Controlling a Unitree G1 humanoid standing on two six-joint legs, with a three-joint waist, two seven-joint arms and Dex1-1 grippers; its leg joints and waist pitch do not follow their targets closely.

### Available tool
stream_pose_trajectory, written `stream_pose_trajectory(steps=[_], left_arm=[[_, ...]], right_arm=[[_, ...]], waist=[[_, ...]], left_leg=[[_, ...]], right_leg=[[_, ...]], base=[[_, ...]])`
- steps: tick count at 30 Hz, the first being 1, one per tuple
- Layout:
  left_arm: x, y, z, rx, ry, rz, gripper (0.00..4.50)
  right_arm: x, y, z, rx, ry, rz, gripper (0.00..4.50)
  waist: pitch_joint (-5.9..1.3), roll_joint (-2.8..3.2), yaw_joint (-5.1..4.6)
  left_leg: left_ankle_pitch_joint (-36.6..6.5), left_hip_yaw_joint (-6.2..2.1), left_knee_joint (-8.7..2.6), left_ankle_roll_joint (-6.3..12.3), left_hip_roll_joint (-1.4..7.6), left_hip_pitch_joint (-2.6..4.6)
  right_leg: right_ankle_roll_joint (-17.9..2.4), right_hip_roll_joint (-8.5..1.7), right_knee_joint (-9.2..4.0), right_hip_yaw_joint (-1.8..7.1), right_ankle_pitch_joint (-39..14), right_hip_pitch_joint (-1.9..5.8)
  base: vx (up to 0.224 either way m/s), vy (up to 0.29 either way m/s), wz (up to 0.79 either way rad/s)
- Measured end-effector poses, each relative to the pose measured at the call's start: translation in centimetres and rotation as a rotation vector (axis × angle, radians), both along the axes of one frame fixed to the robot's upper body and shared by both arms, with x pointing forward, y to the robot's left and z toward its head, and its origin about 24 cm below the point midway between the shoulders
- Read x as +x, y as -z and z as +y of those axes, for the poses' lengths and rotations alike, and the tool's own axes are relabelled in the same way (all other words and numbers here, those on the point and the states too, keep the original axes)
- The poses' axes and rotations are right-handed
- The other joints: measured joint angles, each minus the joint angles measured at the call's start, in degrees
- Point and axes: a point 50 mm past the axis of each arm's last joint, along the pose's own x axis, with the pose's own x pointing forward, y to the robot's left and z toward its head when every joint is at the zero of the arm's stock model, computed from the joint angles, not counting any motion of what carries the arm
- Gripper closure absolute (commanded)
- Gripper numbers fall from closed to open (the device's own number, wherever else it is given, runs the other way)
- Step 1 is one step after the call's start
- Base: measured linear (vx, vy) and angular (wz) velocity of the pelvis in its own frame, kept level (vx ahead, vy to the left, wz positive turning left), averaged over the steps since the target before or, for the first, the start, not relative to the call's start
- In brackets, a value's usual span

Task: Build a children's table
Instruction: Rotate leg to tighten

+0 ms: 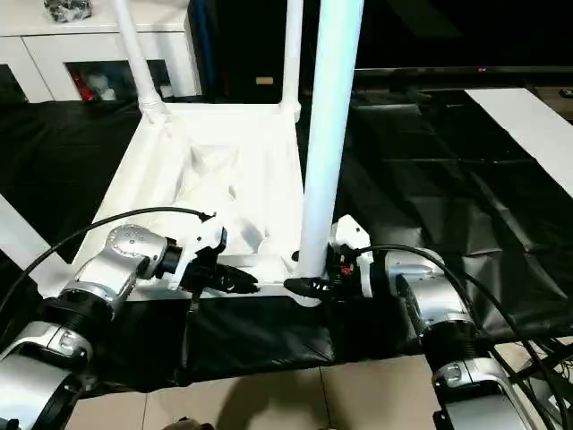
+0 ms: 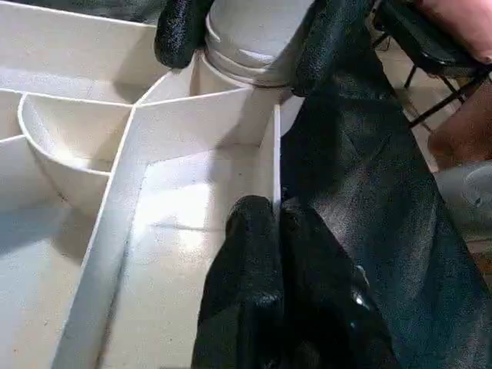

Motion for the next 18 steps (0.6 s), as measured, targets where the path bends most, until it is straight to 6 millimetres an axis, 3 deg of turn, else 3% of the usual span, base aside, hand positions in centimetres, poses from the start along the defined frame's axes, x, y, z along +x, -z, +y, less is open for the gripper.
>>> stream_pose_trajectory(steps=[4,11,14,18], left_arm=[[0.4,0.2,-0.2,-0.001,-0.096,-0.022,4.5],[0.7,0.7,-2.5,-0.007,-0.309,-0.083,4.5],[0.8,0.8,-3.7,-0.002,-0.376,-0.105,4.5],[0.5,0.9,-4.5,-0.005,-0.402,-0.112,4.5]], right_arm=[[0.6,0.5,0.5,0.017,0.171,-0.023,1.89],[2.1,1.5,2.2,0.047,0.678,-0.065,1.89],[2.5,1.5,2.9,0.043,0.856,-0.068,1.89],[2.4,1.6,3.3,0.04,0.952,-0.079,1.89]], waist=[[0.02,-0.07,-0.22],[-0.04,-0.11,-2.32],[-0.08,-0.13,-2.57],[-0.17,0.02,-2.83]], left_leg=[[0.03,-0.02,0.02,-0.07,-0.01,0.12],[0.05,-0.11,-0.07,-0.09,-0.14,0.29],[0.05,-0.13,-0.06,-0.09,-0.22,0.29],[0.04,-0.15,-0.06,-0.08,-0.28,0.26]], right_leg=[[-0.16,0.0,0.11,0.02,0.11,0.03],[0.14,0.0,-0.25,0.1,-0.06,0.06],[0.2,0.0,-0.32,0.18,-0.1,0.06],[0.31,-0.02,-0.44,0.23,-0.17,0.07]], base=[[0.0,0.0,0.0],[0.0,0.0,0.0],[0.0,0.0,0.0],[0.0,0.0,0.0]])
